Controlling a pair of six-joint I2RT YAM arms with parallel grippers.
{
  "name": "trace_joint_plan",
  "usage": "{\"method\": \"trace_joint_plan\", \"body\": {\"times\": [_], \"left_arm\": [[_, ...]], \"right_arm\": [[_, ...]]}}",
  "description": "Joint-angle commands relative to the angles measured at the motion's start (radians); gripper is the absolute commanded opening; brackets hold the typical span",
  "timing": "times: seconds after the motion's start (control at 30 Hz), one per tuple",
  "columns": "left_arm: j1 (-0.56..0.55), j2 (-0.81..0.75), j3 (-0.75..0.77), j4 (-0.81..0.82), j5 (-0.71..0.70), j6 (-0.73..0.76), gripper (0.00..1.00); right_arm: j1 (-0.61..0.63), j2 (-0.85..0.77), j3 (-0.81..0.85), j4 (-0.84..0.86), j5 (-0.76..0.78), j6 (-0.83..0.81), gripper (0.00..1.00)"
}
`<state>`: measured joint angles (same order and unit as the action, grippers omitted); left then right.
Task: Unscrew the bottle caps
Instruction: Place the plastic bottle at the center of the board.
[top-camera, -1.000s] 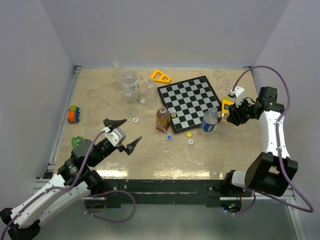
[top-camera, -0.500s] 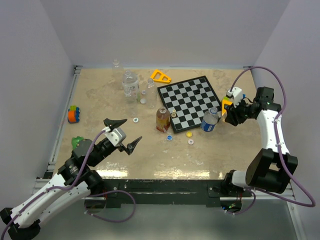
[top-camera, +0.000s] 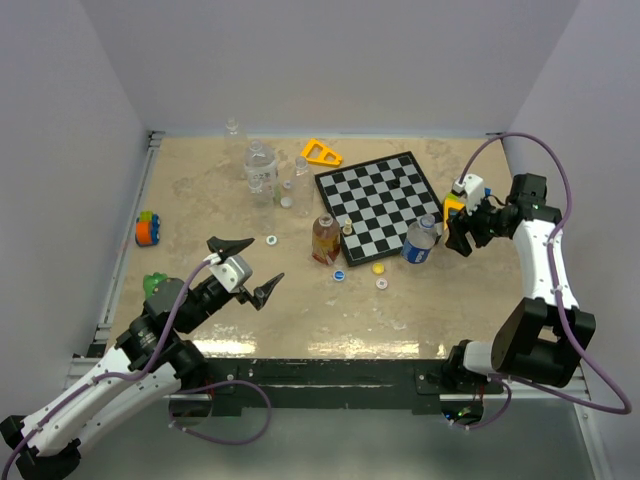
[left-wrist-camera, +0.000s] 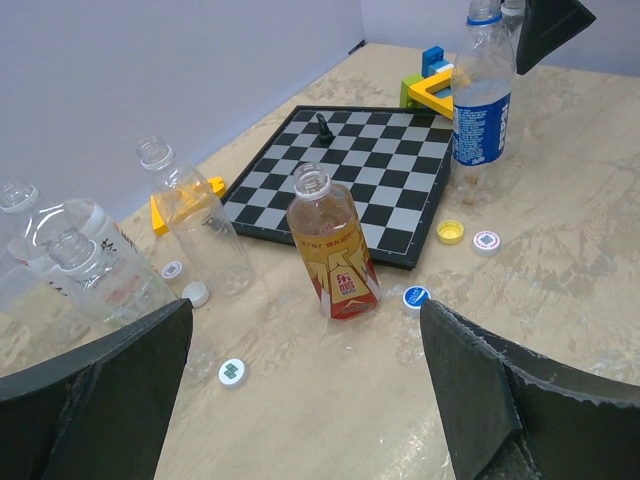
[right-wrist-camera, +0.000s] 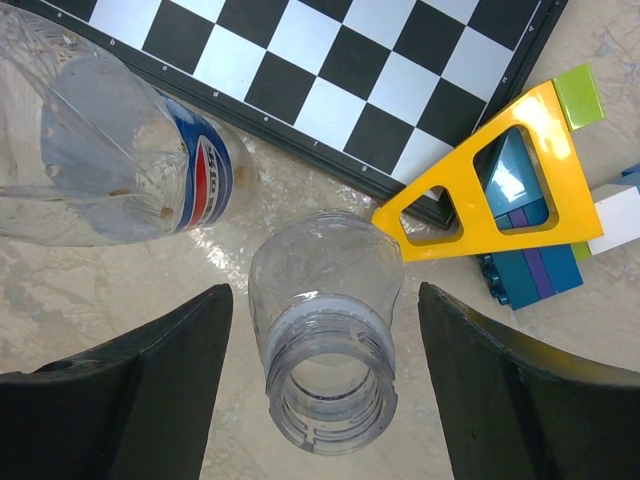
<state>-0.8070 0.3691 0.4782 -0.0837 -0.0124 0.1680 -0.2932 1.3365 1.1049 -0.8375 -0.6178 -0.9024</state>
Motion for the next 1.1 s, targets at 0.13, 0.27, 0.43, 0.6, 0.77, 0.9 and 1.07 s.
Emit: {"method": "trace_joint_plan", "body": {"times": [0.13, 0.27, 0.43, 0.6, 0.77, 0.9, 1.07], "left_arm": [[0.005, 0.001, -0.003, 0.038, 0.003, -0.013, 1.00], [0.005, -0.002, -0.001, 0.038, 0.003, -0.012, 1.00], [0.005, -0.001, -0.003, 0.038, 0.005, -0.013, 1.00], [0.005, -0.002, -0.001, 0.039, 0.003, -0.015, 1.00], [0.005, 0.002, -0.003, 0.041, 0.003, -0.021, 1.00], [0.006, 0.008, 0.003, 0.033, -0.023, -0.041, 1.00], [0.011, 0.046, 0.049, -0.002, -0.119, -0.108, 1.00]], "right_arm": [[0.005, -0.057, 0.061, -0.017, 0.007, 0.017, 0.80], [0.005, -0.065, 0.113, -0.048, 0.009, 0.019, 0.85], [0.003, -0.071, 0.177, -0.077, 0.009, 0.020, 0.85], [0.003, -0.089, 0.254, -0.081, 0.029, 0.043, 0.85], [0.005, -0.102, 0.358, -0.098, 0.014, 0.071, 0.86], [0.005, -0.109, 0.423, -0.089, -0.022, 0.100, 0.87], [0.003, -0.126, 0.492, -0.026, -0.063, 0.148, 0.91]]}}
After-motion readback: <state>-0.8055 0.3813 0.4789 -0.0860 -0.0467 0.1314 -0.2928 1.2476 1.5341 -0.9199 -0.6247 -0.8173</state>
